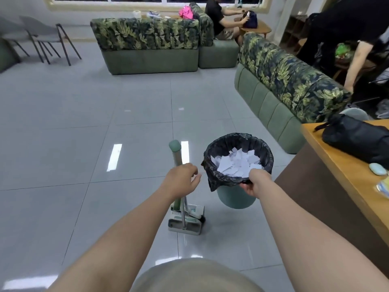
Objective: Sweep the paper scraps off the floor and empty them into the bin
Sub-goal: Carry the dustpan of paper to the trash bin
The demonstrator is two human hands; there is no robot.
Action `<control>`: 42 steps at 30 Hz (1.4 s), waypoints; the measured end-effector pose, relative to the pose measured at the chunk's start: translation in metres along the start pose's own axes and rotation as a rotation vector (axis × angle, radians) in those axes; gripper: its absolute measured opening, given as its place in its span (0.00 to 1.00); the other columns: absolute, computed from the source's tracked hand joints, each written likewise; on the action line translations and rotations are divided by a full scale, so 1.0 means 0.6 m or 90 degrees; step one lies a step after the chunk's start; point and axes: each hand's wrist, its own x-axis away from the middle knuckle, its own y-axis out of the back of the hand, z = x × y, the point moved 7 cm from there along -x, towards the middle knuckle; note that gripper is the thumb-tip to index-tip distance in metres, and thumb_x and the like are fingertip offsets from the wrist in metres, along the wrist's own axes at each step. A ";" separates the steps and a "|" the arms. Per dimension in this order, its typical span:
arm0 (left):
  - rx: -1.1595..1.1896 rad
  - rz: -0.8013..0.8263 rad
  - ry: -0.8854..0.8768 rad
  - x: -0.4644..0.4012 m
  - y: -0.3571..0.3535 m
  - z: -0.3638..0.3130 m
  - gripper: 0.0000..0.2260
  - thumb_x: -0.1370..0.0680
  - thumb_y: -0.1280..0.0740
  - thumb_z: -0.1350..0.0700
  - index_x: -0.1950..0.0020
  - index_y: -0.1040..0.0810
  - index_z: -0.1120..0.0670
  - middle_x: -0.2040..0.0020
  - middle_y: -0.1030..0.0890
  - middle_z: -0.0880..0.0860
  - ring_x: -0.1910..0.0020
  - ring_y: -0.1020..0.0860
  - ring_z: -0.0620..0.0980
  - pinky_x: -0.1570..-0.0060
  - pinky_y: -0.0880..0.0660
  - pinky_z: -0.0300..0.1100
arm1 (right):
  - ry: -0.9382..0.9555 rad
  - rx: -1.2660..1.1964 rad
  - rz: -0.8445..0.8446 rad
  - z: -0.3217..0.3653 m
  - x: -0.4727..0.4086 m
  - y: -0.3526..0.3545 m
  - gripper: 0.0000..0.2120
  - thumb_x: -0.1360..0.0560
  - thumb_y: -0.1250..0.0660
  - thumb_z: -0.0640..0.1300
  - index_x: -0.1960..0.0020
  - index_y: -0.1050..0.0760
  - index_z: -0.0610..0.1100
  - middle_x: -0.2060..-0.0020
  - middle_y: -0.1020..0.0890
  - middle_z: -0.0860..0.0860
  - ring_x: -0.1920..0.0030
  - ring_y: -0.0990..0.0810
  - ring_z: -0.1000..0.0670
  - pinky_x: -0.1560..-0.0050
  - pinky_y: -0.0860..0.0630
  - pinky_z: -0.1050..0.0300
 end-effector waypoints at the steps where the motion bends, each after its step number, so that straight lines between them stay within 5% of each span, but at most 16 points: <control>1: -0.024 0.001 0.019 0.015 -0.003 0.024 0.14 0.18 0.40 0.43 0.54 0.23 0.51 0.58 0.22 0.47 0.60 0.22 0.52 0.61 0.26 0.45 | -0.014 -0.020 -0.004 -0.011 -0.001 -0.011 0.13 0.23 0.46 0.35 0.43 0.27 0.36 0.57 0.17 0.37 0.71 0.19 0.43 0.81 0.32 0.65; 4: -0.029 0.037 0.189 0.050 -0.019 0.112 0.18 0.19 0.40 0.39 0.59 0.27 0.52 0.62 0.23 0.48 0.60 0.23 0.52 0.62 0.29 0.44 | -0.052 -0.102 -0.012 -0.045 0.007 -0.036 0.11 0.24 0.46 0.34 0.45 0.27 0.37 0.54 0.17 0.39 0.59 0.15 0.41 0.83 0.34 0.66; 9: 0.235 0.229 0.445 0.067 -0.102 0.216 0.32 0.24 0.38 0.30 0.40 0.27 0.58 0.46 0.22 0.55 0.46 0.22 0.57 0.54 0.30 0.46 | -0.094 -0.205 -0.040 -0.103 -0.001 -0.046 0.16 0.25 0.47 0.34 0.41 0.26 0.41 0.56 0.17 0.42 0.59 0.15 0.41 0.82 0.33 0.66; 13: 0.441 0.327 0.480 0.048 -0.168 0.214 0.23 0.21 0.32 0.42 0.42 0.25 0.62 0.52 0.23 0.56 0.56 0.25 0.53 0.57 0.28 0.44 | -0.123 -0.230 -0.071 -0.137 0.003 -0.042 0.17 0.24 0.47 0.34 0.39 0.27 0.41 0.56 0.17 0.42 0.62 0.16 0.41 0.81 0.31 0.65; 18: 0.530 0.295 0.514 0.009 -0.215 0.208 0.12 0.22 0.27 0.54 0.57 0.26 0.60 0.64 0.25 0.57 0.69 0.28 0.53 0.66 0.31 0.42 | -0.142 -0.286 -0.118 -0.173 0.016 -0.033 0.19 0.23 0.46 0.35 0.34 0.29 0.40 0.52 0.17 0.40 0.62 0.16 0.42 0.81 0.29 0.63; 21: 0.590 0.292 0.578 -0.004 -0.240 0.212 0.07 0.23 0.28 0.61 0.52 0.23 0.63 0.60 0.21 0.61 0.64 0.23 0.57 0.61 0.25 0.45 | -0.114 -0.292 -0.118 -0.184 0.024 -0.028 0.19 0.19 0.45 0.37 0.28 0.35 0.38 0.38 0.23 0.38 0.66 0.20 0.45 0.80 0.24 0.61; 23: 0.608 0.314 0.610 -0.008 -0.252 0.205 0.05 0.22 0.30 0.63 0.50 0.24 0.62 0.61 0.23 0.59 0.66 0.25 0.56 0.70 0.25 0.41 | -0.127 -0.303 -0.126 -0.200 0.028 -0.022 0.18 0.18 0.46 0.37 0.29 0.35 0.38 0.39 0.22 0.39 0.75 0.19 0.48 0.80 0.24 0.62; 25: 0.611 0.335 0.627 -0.012 -0.266 0.191 0.04 0.21 0.31 0.65 0.51 0.25 0.63 0.63 0.26 0.57 0.69 0.27 0.54 0.76 0.27 0.40 | -0.164 -0.364 -0.147 -0.221 0.034 -0.009 0.17 0.20 0.47 0.35 0.32 0.30 0.37 0.46 0.18 0.41 0.80 0.20 0.48 0.81 0.26 0.63; 29: 0.572 0.296 0.638 -0.023 -0.283 0.165 0.04 0.22 0.33 0.66 0.50 0.26 0.64 0.64 0.26 0.58 0.72 0.27 0.54 0.70 0.29 0.43 | -0.191 -0.474 -0.205 -0.243 0.061 0.033 0.14 0.21 0.48 0.33 0.39 0.29 0.39 0.44 0.19 0.39 0.81 0.21 0.43 0.82 0.28 0.62; 34: 0.561 0.274 0.623 -0.034 -0.296 0.069 0.09 0.25 0.35 0.58 0.50 0.25 0.62 0.63 0.22 0.60 0.67 0.24 0.56 0.65 0.29 0.43 | -0.198 -0.497 -0.266 -0.290 0.103 0.112 0.14 0.21 0.47 0.34 0.39 0.28 0.36 0.54 0.18 0.39 0.76 0.18 0.42 0.82 0.30 0.65; 37: 0.567 0.337 0.584 -0.033 -0.321 -0.023 0.11 0.23 0.34 0.58 0.44 0.26 0.63 0.59 0.22 0.60 0.69 0.26 0.55 0.67 0.31 0.42 | -0.192 -0.530 -0.293 -0.329 0.128 0.166 0.13 0.21 0.48 0.33 0.42 0.28 0.39 0.52 0.18 0.40 0.79 0.19 0.44 0.82 0.31 0.66; 42: 0.485 0.448 0.466 0.030 -0.367 -0.174 0.13 0.22 0.34 0.61 0.41 0.25 0.67 0.64 0.24 0.60 0.72 0.29 0.54 0.71 0.34 0.40 | -0.201 -0.587 -0.328 -0.432 0.174 0.253 0.11 0.24 0.47 0.33 0.52 0.26 0.41 0.68 0.16 0.43 0.72 0.17 0.43 0.73 0.28 0.62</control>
